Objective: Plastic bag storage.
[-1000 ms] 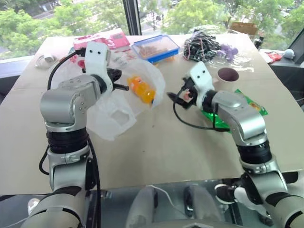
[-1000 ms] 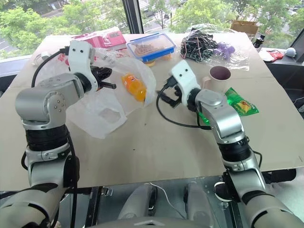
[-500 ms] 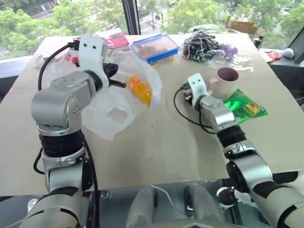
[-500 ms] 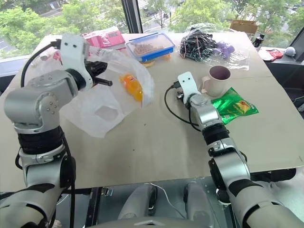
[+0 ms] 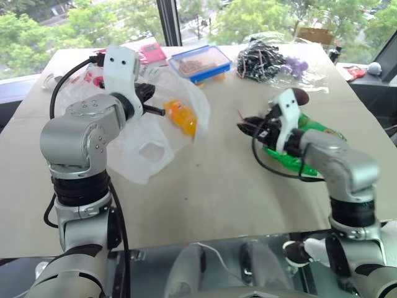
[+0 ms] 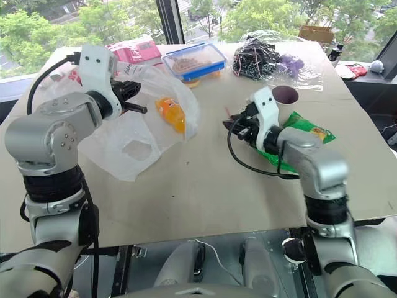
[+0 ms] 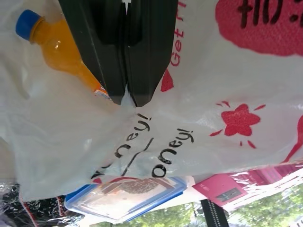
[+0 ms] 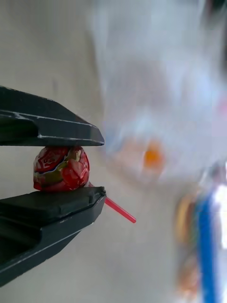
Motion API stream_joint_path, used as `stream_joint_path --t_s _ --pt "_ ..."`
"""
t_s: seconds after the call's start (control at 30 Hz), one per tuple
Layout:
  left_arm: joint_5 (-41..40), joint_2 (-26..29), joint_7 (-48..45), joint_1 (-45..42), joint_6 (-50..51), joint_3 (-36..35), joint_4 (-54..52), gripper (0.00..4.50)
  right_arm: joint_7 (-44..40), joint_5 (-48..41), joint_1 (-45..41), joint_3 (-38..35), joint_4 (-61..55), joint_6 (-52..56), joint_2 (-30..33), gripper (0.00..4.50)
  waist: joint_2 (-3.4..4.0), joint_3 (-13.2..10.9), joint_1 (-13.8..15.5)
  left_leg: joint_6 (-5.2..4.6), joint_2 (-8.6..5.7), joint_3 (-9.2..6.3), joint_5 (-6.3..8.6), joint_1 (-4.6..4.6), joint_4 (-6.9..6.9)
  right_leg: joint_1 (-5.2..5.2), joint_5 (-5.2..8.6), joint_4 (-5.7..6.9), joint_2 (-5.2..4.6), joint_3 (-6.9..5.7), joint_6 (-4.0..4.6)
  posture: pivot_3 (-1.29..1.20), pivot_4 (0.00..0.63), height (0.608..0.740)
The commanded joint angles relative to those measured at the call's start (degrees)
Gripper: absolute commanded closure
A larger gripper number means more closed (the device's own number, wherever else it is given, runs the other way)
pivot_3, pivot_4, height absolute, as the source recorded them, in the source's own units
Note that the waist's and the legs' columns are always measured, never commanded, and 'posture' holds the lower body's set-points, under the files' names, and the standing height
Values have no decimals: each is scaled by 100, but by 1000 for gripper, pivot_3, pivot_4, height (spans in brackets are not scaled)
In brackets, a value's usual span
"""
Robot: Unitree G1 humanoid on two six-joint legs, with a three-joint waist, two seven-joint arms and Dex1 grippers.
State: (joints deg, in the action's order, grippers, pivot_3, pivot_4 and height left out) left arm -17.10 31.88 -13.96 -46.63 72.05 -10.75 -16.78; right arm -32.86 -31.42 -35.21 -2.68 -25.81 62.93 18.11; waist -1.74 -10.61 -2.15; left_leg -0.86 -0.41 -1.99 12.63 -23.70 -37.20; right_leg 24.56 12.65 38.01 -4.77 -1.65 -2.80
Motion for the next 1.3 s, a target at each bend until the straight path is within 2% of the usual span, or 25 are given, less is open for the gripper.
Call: stream_joint_path --t_s 0.03,0.13,0.2,0.3,0.33,0.4,0.47,0.5,0.53,0.57,0.67,0.7,0.8,0.87,1.0,1.1,1.17,1.3 --pt "-116 255 -293 22 -198 -18 -228 4500 -47 -460 -249 368 -268 382 -139 3775 0 0 -8 0 2 1 0 1 0 -1 0 0 3 0 0 0 150 740" --pt "-280 443 -537 15 -123 -85 -369 4500 -188 35 -585 1263 415 -232 -269 3775 1 -1 -27 0 7 4 0 1 -1 2 0 1 9 3 1 0 150 740" --pt "-343 572 -612 -29 -66 -151 -390 4500 -383 248 -1077 1659 1418 -827 -795 3775 1 -1 -33 0 7 5 0 1 -2 3 0 1 10 5 1 0 150 740" --pt "-428 599 -611 -70 16 -256 -431 4500 -492 980 -2052 1971 3540 -2704 -1827 3775 2 -1 -40 2 12 9 -1 -1 -2 13 -2 2 17 11 3 0 150 740" --pt "-466 559 -590 -71 62 -310 -461 4500 -327 1335 -2469 2005 4511 -3703 -2235 3775 2 -1 -34 2 12 7 -1 -4 -1 13 -2 1 17 8 4 0 150 740" --pt "-496 514 -518 -90 144 -379 -518 4500 -132 2055 -3027 2236 6064 -5168 -2538 3775 0 0 -35 16 13 7 -9 -7 1 17 -2 -3 18 9 5 0 150 740" --pt "-545 455 -455 -140 282 -485 -572 4500 -279 2261 -3194 2154 6875 -5853 -2581 2750 -8 5 32 30 10 3 -16 -12 4 16 -3 -10 14 6 6 0 150 740" --pt "-551 483 -457 -111 305 -519 -596 4500 -228 2362 -3187 2105 6922 -6092 -2495 2454 -10 5 66 31 5 0 -15 -12 5 13 -3 -18 8 3 6 0 150 740" --pt "-559 473 -434 -71 356 -584 -607 4500 -281 2469 -3098 2119 6724 -6226 -2349 1893 -11 3 115 31 0 -2 -15 -14 5 10 -3 -21 0 1 6 0 150 740" --pt "-560 461 -409 -34 397 -617 -619 4500 -303 2576 -2997 2129 6506 -6382 -2211 1562 -11 3 126 30 -9 -1 -14 -21 4 12 -4 -23 -13 5 5 0 150 740" --pt "-549 448 -383 26 371 -590 -628 4500 -389 2499 -2605 1949 5729 -6150 -1935 1562 -11 2 141 29 -24 -4 -14 -26 -1 13 -4 -20 -19 10 4 0 150 740" --pt "-539 415 -362 21 349 -576 -601 4500 -477 2455 -2315 1923 5153 -5958 -1717 1562 -11 2 130 29 -27 -5 -14 -26 -1 14 -4 -17 -19 9 4 0 150 740" --pt "-496 317 -322 27 229 -499 -463 4500 -801 1998 -1309 1732 2939 -4744 -874 1562 -10 2 143 30 -16 -10 -14 -24 1 16 -3 -8 -11 4 4 0 150 740" --pt "-475 289 -315 26 143 -439 -378 4500 -829 1687 -900 1561 1882 -3932 -442 1562 -9 1 119 29 -13 -8 -14 -23 0 16 -4 -6 -7 6 4 0 150 740" --pt "-413 164 -309 -51 -166 -249 -76 4500 -700 1174 318 678 -452 -2200 1002 1562 -8 1 159 4 -9 -4 1 -17 -1 14 -4 -1 -5 6 4 0 150 740" --pt "-378 124 -332 -44 -363 -152 89 4500 -433 1534 1189 416 -1283 -1564 1946 1562 -11 3 136 1 -10 -3 2 -15 -5 5 -3 -4 -6 2 4 0 150 740" --pt "-352 105 -372 -40 -509 -54 207 4500 -274 2152 1937 460 -1575 -1678 2647 1562 -9 5 155 -1 -10 2 3 -11 -5 3 -2 -5 -7 8 3 0 150 740" --pt "-329 78 -438 -77 -744 106 374 4500 99 2884 2878 508 -1793 -2062 3188 1562 -9 5 129 -2 -7 16 3 -11 -9 -1 -1 -7 -4 5 2 0 150 740"
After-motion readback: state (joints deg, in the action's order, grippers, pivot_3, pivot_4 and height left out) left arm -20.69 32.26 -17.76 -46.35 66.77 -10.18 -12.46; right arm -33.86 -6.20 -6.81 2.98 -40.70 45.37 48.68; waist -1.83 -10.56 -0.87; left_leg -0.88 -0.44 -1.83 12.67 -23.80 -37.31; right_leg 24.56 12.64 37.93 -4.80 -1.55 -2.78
